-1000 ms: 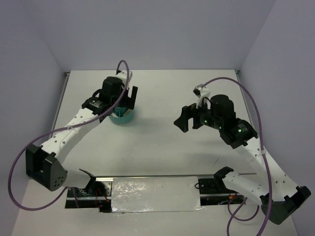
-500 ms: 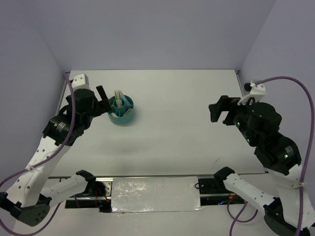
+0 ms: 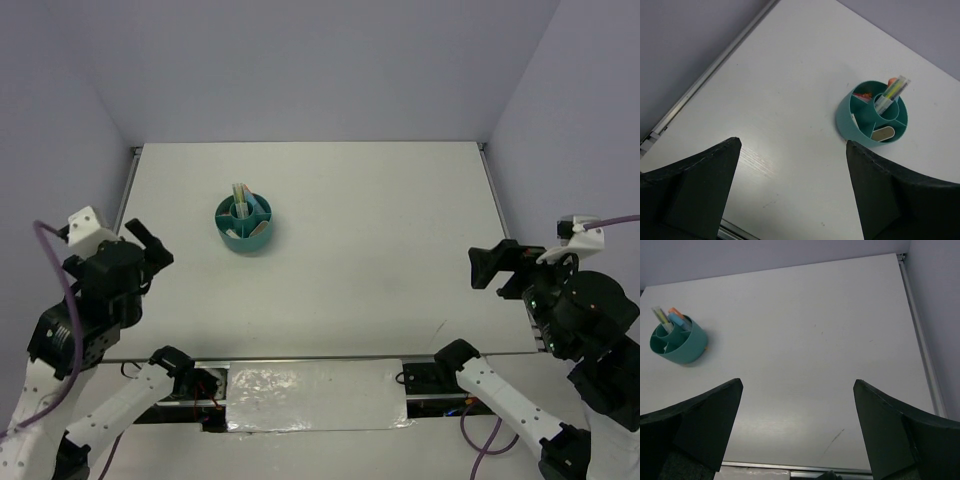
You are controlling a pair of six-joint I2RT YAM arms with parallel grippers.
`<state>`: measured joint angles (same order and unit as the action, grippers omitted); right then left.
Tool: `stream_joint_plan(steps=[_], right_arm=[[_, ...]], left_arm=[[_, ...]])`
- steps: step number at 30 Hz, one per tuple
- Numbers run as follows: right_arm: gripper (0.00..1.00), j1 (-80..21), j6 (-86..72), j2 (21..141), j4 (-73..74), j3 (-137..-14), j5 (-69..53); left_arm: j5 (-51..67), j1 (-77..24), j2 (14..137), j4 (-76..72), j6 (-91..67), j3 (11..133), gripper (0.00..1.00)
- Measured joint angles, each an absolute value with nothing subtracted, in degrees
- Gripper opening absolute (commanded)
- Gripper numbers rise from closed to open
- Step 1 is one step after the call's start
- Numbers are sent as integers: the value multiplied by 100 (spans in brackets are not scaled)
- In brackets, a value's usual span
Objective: Sort the stationery into containers
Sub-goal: Reset both arms
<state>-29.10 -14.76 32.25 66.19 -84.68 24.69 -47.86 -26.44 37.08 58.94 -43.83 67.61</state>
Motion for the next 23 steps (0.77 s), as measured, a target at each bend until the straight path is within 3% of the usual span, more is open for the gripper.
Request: stream_joint_plan(steps=[5, 23], right_arm=[[100, -2908, -1557, 2956, 6748, -8206, 2488], [100, -2910, -1861, 2928, 6766, -7931, 2471]], left_arm=[[-5146, -2644, 3218, 6154, -4351, 6792, 99], [-5378, -2644, 3216, 6495, -4307, 6814, 99]])
